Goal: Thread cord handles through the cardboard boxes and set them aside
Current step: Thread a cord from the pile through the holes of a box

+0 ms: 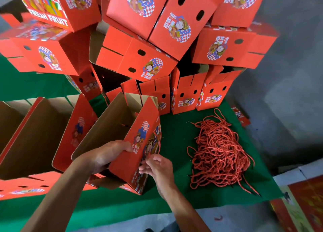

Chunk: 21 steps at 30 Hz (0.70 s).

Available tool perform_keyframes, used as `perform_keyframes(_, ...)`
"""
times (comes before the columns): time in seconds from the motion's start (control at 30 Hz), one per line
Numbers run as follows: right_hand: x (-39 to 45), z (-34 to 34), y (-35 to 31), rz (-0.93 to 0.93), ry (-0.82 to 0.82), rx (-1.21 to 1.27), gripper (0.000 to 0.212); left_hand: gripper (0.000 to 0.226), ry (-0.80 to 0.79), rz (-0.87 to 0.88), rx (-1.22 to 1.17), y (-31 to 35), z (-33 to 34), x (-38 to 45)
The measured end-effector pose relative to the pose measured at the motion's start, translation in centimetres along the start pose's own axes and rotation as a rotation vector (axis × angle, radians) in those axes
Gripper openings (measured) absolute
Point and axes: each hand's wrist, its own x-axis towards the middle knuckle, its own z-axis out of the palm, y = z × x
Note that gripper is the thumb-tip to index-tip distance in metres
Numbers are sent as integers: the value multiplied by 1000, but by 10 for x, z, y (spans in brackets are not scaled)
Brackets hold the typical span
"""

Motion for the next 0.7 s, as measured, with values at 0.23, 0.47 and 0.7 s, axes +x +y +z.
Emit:
perform_keyframes(0.23,-1,-3,3,-31,-19,-4,12,25,-30,13,43,2,9,-7)
perform_keyframes(0.47,1,-11,-3,-122,-118,-244,19,75,-185,85,80,0,12,-2)
perform_keyframes(0.7,0,-12,-5,-62,-93,-250,32,44,-136,13,91,9,3,12)
